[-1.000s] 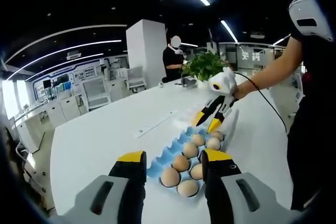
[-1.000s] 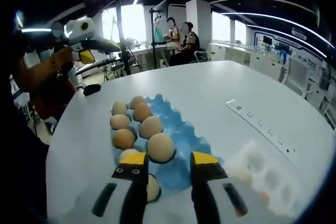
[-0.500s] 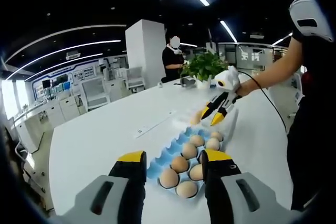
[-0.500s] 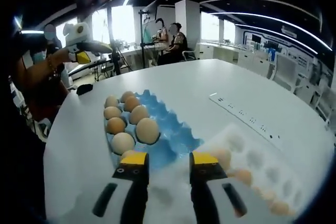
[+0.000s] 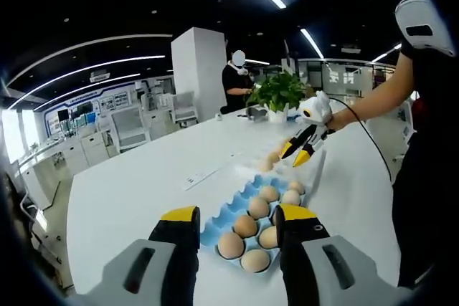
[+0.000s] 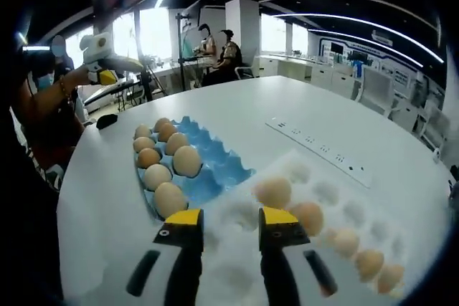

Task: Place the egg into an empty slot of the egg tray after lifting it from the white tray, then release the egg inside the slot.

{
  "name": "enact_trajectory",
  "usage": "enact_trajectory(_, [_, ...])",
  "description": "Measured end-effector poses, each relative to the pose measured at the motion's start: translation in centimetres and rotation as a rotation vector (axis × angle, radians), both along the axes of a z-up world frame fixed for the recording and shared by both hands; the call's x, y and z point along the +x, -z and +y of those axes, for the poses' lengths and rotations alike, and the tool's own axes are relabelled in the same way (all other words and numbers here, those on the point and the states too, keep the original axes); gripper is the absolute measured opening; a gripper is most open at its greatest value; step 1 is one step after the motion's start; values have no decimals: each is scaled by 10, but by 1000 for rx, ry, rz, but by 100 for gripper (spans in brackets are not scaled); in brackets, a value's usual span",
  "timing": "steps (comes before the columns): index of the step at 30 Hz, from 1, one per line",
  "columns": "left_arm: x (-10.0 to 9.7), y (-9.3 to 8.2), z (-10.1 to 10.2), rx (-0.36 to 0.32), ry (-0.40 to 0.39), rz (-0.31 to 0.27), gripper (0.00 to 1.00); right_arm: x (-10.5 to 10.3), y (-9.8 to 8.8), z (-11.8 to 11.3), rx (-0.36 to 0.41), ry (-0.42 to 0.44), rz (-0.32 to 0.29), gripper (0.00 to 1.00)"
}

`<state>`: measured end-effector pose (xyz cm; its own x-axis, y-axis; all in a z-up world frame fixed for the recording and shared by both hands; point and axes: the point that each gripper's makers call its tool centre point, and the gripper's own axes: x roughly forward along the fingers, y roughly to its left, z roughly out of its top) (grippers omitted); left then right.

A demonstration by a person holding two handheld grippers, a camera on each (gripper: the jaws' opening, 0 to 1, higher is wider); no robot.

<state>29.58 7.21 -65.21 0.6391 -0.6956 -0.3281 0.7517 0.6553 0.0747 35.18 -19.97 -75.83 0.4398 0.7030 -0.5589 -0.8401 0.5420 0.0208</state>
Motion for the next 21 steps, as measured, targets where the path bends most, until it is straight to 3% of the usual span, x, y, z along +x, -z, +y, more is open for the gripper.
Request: enact_trajectory(21, [2, -1, -2, -2, -1, -5, 43, 6, 7, -69, -38, 147, 5, 30])
